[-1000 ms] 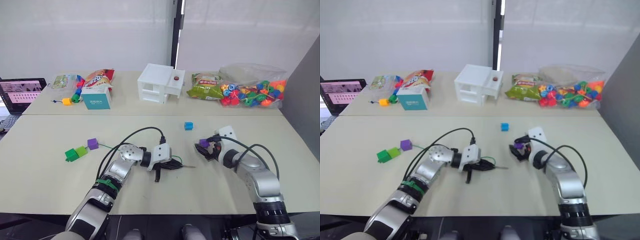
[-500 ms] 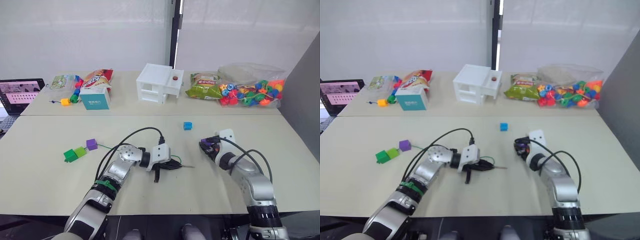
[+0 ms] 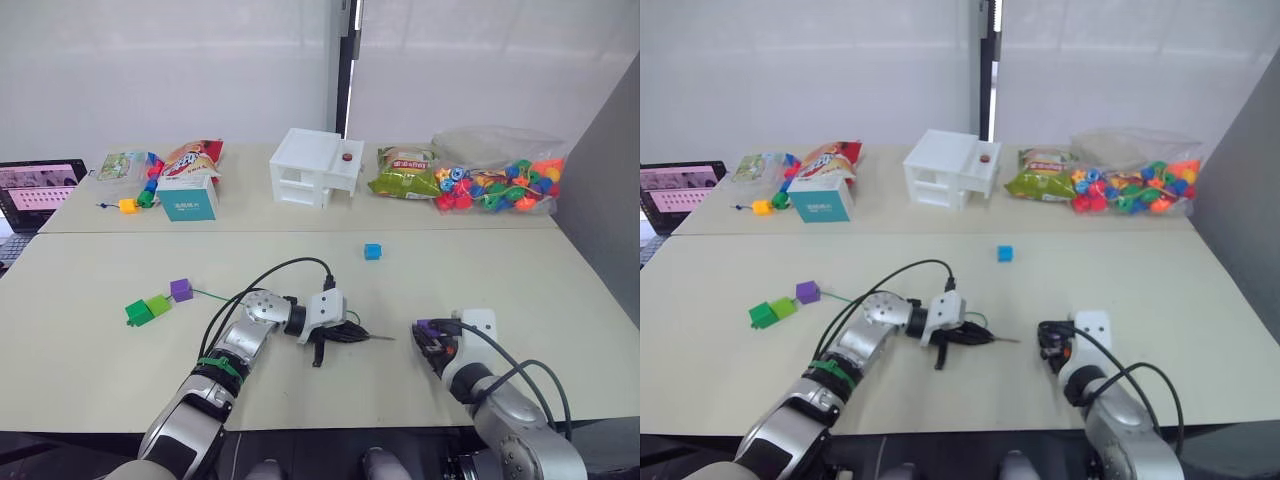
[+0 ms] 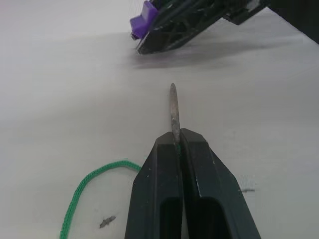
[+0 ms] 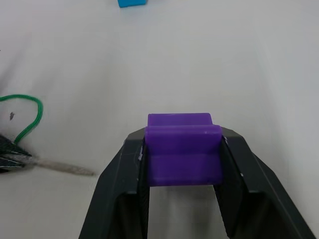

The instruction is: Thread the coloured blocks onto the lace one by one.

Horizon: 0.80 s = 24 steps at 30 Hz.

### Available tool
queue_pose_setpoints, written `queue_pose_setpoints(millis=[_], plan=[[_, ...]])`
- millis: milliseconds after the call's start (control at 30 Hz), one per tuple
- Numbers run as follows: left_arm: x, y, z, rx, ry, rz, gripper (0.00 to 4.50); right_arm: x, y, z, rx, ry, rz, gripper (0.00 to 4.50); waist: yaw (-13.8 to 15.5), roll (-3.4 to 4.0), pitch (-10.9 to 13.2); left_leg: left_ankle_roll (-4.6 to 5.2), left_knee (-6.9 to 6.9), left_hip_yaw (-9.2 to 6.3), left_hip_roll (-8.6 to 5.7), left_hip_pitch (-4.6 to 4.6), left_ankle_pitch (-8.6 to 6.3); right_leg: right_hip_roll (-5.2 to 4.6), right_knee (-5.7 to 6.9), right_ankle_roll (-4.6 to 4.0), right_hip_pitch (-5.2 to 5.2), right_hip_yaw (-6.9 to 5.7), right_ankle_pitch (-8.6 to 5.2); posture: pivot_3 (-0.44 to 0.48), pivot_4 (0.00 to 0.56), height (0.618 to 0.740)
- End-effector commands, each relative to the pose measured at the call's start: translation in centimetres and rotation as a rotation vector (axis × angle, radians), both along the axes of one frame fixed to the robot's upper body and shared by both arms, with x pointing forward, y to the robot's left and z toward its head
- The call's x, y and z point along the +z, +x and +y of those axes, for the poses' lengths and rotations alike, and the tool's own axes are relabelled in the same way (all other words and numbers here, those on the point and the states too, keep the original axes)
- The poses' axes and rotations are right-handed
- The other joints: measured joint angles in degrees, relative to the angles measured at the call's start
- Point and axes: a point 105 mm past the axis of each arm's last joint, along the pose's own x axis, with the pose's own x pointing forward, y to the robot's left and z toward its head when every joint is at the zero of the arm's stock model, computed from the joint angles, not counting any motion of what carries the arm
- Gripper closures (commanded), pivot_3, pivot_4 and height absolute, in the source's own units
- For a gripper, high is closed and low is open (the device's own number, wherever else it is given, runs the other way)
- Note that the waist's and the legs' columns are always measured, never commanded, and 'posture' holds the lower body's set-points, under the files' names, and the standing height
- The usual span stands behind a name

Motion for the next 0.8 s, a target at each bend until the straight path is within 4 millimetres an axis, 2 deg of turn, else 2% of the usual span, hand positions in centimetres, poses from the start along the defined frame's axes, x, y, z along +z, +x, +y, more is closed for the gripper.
queue_pose_setpoints(millis=[33, 167, 233, 333, 433, 467, 567, 667, 733, 800], plan=[[0.8, 0.2, -0.3, -0.029, -0.013, -0.031, 4.5, 1.2, -0.3, 0.2, -0.025, 0.008, -0.046, 3.32, -0.14, 0.0, 0.0, 0.0, 0.0, 0.0, 0.0, 0.0, 0.0, -0.01, 0.0, 0.0, 0.0, 0.0, 0.0, 0.0, 0.15, 0.74], [0.7, 0.4, -0.5, -0.036, -0.01, -0.031, 4.5, 1.2, -0.7, 0.5, -0.028, 0.001, -0.041, 3.32, -0.09, 0.0, 0.0, 0.0, 0.0, -0.01, -0.01, 0.0, 0.0, -0.01, 0.0, 0.0, 0.0, 0.0, 0.0, 0.0, 0.15, 0.74], [0.7, 0.5, -0.5, -0.035, -0.009, -0.033, 4.5, 1.3, -0.8, 0.7, -0.029, 0.009, -0.041, 2.27, -0.11, 0.0, 0.0, 0.0, 0.0, -0.01, -0.01, -0.01, 0.0, -0.01, 0.0, 0.0, 0.0, 0.0, 0.0, 0.0, 0.15, 0.74], [0.6, 0.5, -0.5, -0.032, -0.009, -0.037, 4.5, 2.3, -0.5, 0.5, -0.021, 0.007, -0.071, 1.3, -0.21, 0.0, 0.0, 0.0, 0.0, -0.01, -0.01, 0.0, 0.0, -0.01, -0.02, 0.0, 0.01, 0.0, 0.0, 0.0, 0.15, 0.74], [0.4, 0.5, -0.4, -0.023, -0.01, -0.039, 4.5, 4.5, -0.5, 0.6, 0.05, -0.003, -0.134, 0.28, -0.18, 0.0, 0.0, 0.0, 0.0, -0.01, -0.02, 0.0, 0.0, -0.02, -0.02, 0.0, 0.01, 0.0, 0.0, 0.0, 0.15, 0.74], [0.3, 0.5, -0.3, -0.02, -0.008, -0.039, 4.5, 5.9, -0.3, 0.5, 0.081, 0.016, -0.172, 0.02, -0.18, 0.0, 0.0, 0.0, 0.01, -0.01, -0.02, -0.01, 0.0, -0.02, -0.02, 0.0, 0.02, 0.0, 0.0, 0.0, 0.15, 0.74], [0.3, 0.6, -0.1, -0.015, -0.007, -0.042, 4.5, 9.2, -0.1, 0.6, 0.182, 0.027, -0.251, 0.02, -0.21, 0.0, 0.0, 0.0, 0.01, -0.03, -0.01, 0.01, 0.0, 0.0, -0.03, 0.0, 0.05, 0.0, 0.0, 0.0, 0.15, 0.74], [0.5, 0.7, 0.0, -0.002, -0.013, -0.048, 4.5, 11.7, 0.4, 0.6, 0.314, -0.04, -0.281, 0.02, -0.21, 0.0, 0.0, 0.01, 0.0, -0.04, -0.02, 0.01, 0.0, 0.0, -0.03, 0.0, 0.07, -0.01, 0.0, 0.0, 0.15, 0.74], [0.6, 0.8, 0.0, 0.005, -0.017, -0.052, 4.5, 12.4, 0.3, 0.7, 0.421, -0.128, -0.256, 0.02, -0.08, 0.0, 0.0, 0.01, -0.01, -0.03, -0.04, 0.0, 0.0, -0.03, -0.04, 0.0, 0.06, -0.01, 0.0, 0.0, 0.15, 0.74], [0.6, 0.8, 0.0, 0.011, -0.022, -0.055, 4.5, 12.0, -0.4, 0.7, 0.568, -0.289, -0.186, 0.02, 0.22, 0.04, 0.01, 0.03, -0.01, -0.06, -0.04, -0.02, -0.01, -0.03, -0.07, 0.0, 0.08, -0.05, 0.0, 0.0, 0.15, 0.74]])
